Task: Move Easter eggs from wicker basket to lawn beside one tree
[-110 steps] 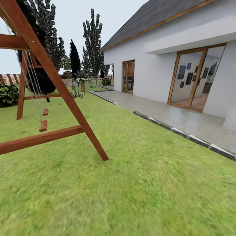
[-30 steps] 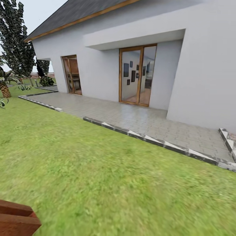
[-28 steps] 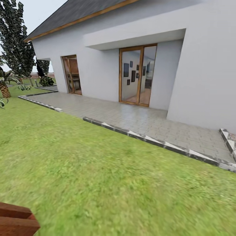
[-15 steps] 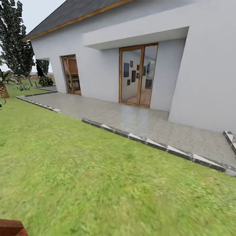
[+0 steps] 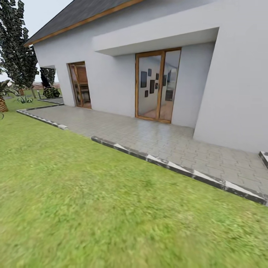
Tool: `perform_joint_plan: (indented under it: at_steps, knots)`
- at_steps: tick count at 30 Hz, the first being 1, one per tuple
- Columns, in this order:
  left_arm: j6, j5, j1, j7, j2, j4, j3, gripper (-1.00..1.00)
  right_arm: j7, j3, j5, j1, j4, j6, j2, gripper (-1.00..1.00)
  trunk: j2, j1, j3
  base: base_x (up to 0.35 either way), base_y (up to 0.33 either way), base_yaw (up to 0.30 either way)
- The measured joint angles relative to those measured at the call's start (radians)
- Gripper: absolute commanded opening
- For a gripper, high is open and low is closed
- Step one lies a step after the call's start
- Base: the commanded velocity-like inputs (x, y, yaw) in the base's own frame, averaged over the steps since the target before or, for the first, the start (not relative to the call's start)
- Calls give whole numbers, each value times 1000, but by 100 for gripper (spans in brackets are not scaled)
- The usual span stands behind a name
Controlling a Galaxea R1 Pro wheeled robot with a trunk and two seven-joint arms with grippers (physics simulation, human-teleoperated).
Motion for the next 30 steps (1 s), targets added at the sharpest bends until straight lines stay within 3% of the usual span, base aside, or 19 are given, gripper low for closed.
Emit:
perform_joint_plan:
  at_steps: [30]
  knots:
    - [0,0,-1,0,0,0,0,100,0,0,0,0,0,0,-1,100,0,0,0,338,0,0]
